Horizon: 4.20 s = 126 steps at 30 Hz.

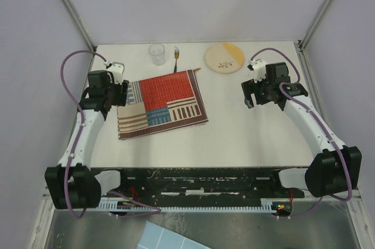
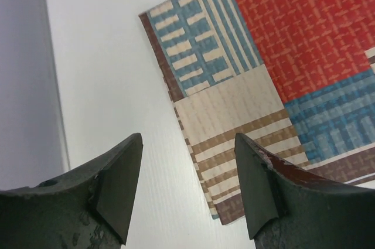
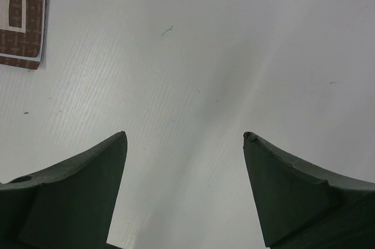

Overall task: Set the dinner table for one person
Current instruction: Adjust the napkin at the center of the board.

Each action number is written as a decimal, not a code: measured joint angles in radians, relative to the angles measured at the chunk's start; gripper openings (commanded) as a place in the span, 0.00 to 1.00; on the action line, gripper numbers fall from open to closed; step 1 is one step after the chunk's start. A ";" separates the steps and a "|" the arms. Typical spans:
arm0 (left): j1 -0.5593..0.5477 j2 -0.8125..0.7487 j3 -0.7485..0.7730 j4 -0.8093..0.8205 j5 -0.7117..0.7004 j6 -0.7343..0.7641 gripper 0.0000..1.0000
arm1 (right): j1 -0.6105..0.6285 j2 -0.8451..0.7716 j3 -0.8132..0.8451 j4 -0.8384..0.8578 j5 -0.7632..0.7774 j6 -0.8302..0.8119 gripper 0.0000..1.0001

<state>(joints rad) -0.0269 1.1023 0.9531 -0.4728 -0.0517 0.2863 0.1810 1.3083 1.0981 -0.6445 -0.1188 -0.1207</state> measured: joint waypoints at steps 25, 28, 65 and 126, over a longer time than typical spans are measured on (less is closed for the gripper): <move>0.245 0.330 0.019 -0.023 0.348 -0.047 0.67 | -0.013 0.000 -0.026 0.002 0.011 -0.003 0.89; 0.245 0.340 0.009 -0.023 0.344 -0.048 0.66 | -0.013 0.000 -0.026 0.002 0.006 -0.004 0.89; 0.574 0.895 0.202 -0.279 1.007 0.122 0.53 | -0.016 0.002 -0.027 0.002 0.015 -0.012 0.89; 0.535 1.019 0.433 -0.526 0.897 0.212 0.52 | 0.112 1.064 0.798 -0.246 -0.690 0.185 0.81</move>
<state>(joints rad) 0.5079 2.1208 1.3861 -0.9985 0.8452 0.4988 0.2928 2.3718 1.8965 -0.8909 -0.8089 0.0647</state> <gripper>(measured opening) 0.517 0.815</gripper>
